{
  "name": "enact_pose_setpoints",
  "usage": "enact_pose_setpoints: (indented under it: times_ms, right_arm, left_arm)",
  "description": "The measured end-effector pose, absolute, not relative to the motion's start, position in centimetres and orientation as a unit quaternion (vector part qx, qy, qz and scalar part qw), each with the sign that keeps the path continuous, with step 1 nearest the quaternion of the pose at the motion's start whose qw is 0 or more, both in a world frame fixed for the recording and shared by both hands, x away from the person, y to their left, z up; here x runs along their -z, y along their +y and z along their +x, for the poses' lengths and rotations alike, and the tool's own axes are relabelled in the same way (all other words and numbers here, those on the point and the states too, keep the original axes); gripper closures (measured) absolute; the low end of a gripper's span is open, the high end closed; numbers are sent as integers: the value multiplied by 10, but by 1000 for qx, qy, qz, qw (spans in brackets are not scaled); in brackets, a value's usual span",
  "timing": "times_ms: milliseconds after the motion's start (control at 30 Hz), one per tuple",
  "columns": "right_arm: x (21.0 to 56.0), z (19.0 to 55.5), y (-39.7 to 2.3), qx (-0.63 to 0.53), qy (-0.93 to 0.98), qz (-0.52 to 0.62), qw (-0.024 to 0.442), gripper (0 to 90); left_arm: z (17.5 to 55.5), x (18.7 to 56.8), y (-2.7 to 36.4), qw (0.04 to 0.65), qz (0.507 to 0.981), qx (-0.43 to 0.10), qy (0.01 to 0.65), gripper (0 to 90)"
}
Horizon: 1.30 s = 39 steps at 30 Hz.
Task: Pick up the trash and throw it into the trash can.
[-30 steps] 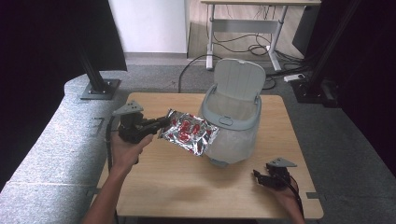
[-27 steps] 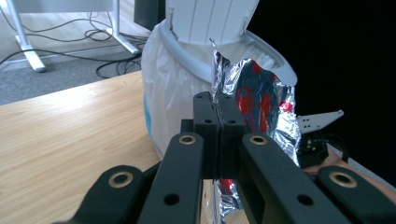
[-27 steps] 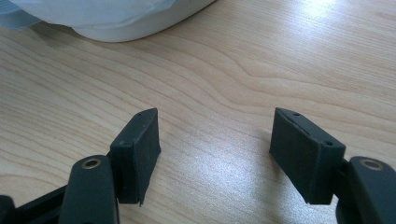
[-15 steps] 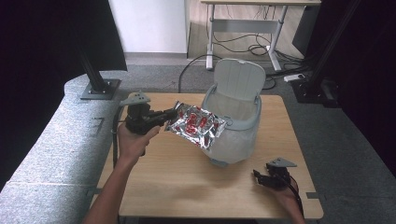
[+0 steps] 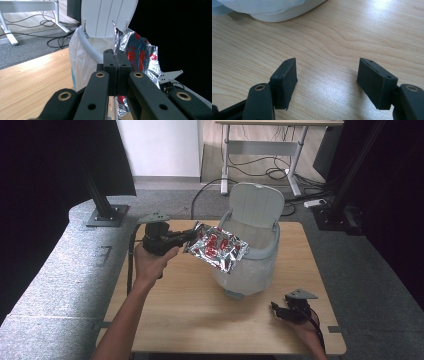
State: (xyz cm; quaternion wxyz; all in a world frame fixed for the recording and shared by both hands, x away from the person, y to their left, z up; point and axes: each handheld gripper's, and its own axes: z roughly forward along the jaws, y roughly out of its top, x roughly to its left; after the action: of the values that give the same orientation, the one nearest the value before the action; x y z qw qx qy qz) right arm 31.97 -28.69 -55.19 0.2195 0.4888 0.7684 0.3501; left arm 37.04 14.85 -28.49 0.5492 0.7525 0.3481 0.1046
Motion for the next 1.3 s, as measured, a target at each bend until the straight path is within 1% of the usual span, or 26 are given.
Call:
enact_pose_setpoints:
  times_ms: [600,967,1300]
  right_arm:
    - [552,320,-287,-350,769,488,219,308]
    - [552,320,-287,-350,769,488,218,308]
    - [552,320,-287,-350,769,489,218,307]
  left_arm:
    - [389,271,129,547,757,-109,342,894]
    - [400,270,120,544,758,-109,342,895]
    - [416,265,113,547,754,-106,349,894]
